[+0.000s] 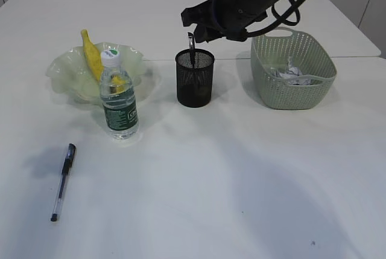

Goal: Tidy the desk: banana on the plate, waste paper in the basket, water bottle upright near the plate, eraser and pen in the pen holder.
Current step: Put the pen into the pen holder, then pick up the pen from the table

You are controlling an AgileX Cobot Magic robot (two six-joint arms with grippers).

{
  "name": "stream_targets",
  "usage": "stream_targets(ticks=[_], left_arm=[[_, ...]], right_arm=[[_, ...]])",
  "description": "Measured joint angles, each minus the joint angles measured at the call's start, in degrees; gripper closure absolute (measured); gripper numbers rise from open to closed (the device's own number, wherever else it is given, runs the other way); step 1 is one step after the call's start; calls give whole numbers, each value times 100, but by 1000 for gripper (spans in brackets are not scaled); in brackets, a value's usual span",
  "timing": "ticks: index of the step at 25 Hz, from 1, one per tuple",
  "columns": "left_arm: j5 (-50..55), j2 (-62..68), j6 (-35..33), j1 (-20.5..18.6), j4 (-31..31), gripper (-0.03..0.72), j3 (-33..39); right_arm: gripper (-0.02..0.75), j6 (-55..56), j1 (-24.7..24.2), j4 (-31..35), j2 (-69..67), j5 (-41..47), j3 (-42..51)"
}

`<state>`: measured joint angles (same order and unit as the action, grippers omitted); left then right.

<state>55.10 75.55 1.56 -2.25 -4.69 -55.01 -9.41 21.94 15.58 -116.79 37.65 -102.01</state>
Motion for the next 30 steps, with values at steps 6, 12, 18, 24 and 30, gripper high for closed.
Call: stream_targets(ticks=[6, 12, 18, 24, 30], left_arm=[[44, 0, 0, 0, 0, 222, 0], [92, 0, 0, 0, -36, 222, 0], [103, 0, 0, 0, -428, 222, 0], [103, 0, 0, 0, -497, 222, 0], [103, 0, 0, 0, -569, 222, 0]], right_arm=[[591, 618, -307, -193, 233, 1404, 0], [591, 790, -1134, -542, 768, 2108, 0], [591, 985, -1365, -1558, 1559, 2737, 0], [591, 1142, -1365, -1865, 2121, 2888, 154], [591, 1165, -1365, -1886, 2370, 2887, 1485]])
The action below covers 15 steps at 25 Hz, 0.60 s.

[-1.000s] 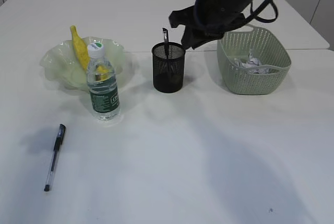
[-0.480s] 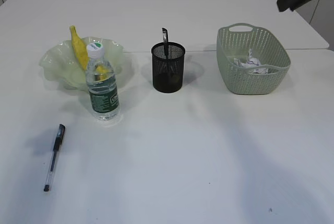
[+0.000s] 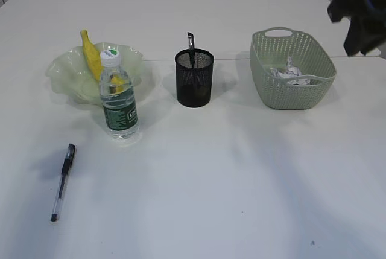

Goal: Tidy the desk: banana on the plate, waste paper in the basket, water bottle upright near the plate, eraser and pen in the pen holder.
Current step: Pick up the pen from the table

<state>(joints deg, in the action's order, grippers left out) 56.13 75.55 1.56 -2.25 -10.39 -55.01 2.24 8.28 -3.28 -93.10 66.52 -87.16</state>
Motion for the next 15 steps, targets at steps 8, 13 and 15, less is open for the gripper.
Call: stream_targets(ticks=[8, 13, 15], left_arm=[[-462, 0, 34, 427, -65, 222, 0], [-890, 444, 777, 846, 166, 222, 0], [-926, 724, 882, 911, 226, 222, 0]], right_arm=[[591, 73, 0, 0, 627, -315, 1458], [591, 73, 0, -9, 795, -420, 1537], [591, 84, 0, -9, 808, -420, 1537]])
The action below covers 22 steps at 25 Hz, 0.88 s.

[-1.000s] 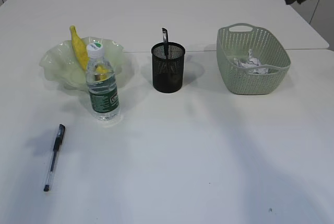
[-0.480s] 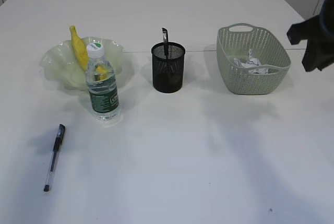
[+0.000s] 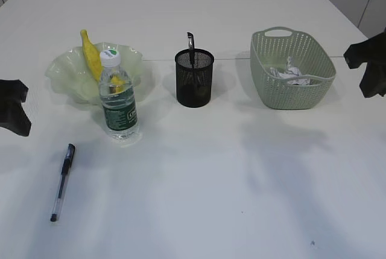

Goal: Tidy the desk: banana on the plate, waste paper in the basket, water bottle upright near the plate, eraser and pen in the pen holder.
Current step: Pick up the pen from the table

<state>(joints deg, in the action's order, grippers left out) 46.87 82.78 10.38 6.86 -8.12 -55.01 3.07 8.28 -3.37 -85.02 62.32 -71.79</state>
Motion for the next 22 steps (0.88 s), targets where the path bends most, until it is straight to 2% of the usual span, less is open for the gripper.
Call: stream_targets(ticks=[11, 14, 19, 22], left_arm=[[-688, 852, 67, 94, -34, 244, -61], [-753, 1098, 80, 105, -47, 267, -316], [-753, 1588, 80, 307, -47, 271, -907], [-731, 1889, 170, 370, -47, 271, -1031]], right_arm=[[591, 0, 0, -247, 0, 33, 0], [591, 0, 0, -312, 0, 45, 0], [591, 0, 0, -421, 0, 70, 0], [591, 0, 0, -458, 0, 70, 0]])
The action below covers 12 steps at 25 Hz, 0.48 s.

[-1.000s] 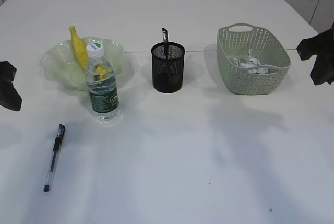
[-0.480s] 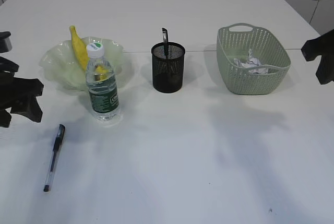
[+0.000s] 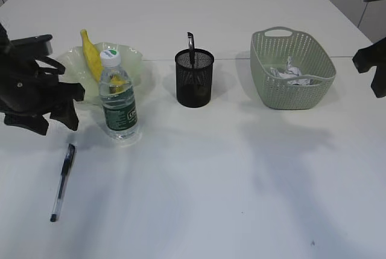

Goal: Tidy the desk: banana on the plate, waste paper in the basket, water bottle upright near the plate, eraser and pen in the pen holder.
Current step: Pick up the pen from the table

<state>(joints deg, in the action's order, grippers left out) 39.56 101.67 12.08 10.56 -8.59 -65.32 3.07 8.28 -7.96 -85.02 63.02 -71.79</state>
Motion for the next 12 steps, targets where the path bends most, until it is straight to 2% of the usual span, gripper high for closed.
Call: stream_targets(ticks=[12], left_arm=[[3, 669, 175, 2, 224, 271, -36]], right_arm=[[591, 11, 0, -14, 0, 0, 5]])
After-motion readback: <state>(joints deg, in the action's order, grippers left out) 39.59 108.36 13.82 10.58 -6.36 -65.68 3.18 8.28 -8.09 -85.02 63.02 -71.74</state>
